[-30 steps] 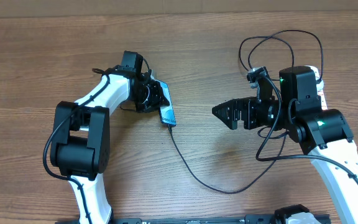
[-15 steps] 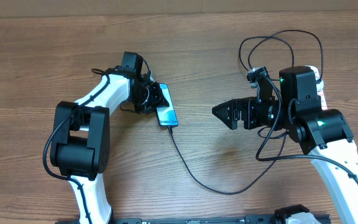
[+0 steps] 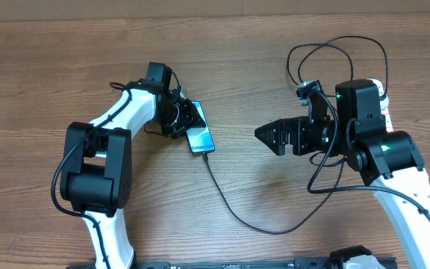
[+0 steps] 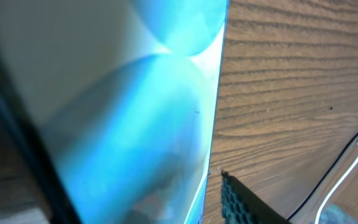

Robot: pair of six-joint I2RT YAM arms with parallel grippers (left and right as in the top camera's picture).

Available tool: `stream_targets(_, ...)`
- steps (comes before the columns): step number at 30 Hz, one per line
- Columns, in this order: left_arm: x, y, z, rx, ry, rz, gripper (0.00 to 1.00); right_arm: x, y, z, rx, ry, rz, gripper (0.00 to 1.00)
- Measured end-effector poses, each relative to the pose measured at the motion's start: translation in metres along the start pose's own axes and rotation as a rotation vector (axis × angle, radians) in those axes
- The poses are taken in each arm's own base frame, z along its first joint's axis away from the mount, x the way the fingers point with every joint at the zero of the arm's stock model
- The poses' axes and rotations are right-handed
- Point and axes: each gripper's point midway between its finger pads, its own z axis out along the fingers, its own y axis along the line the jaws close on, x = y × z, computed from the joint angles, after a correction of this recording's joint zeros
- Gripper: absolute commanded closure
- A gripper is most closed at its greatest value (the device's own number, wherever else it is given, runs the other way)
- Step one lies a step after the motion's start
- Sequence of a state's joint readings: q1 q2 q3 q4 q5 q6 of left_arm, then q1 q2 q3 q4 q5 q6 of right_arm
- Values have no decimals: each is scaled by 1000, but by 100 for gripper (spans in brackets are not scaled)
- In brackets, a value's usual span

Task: Plug charger to phone and switch on socket
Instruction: 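Lower the plugged-in phone onto the table with the left gripper, then open the left gripper and lift it up away from the phone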

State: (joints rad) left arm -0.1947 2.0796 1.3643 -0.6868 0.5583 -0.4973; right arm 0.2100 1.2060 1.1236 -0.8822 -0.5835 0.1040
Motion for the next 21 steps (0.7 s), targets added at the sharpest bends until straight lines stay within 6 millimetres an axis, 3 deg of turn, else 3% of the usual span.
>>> stream_targets(3, 0, 1, -2, -10, 0, -2, 37, 0, 0, 0, 0, 0, 0, 0)
stream_targets(13, 3, 4, -5, -38, 5, -14, 28, 0, 0, 0, 0, 1, 1, 0)
stream_targets(21, 10, 19, -13, -135, 8, -40, 21, 0, 0, 0, 1, 1, 1, 0)
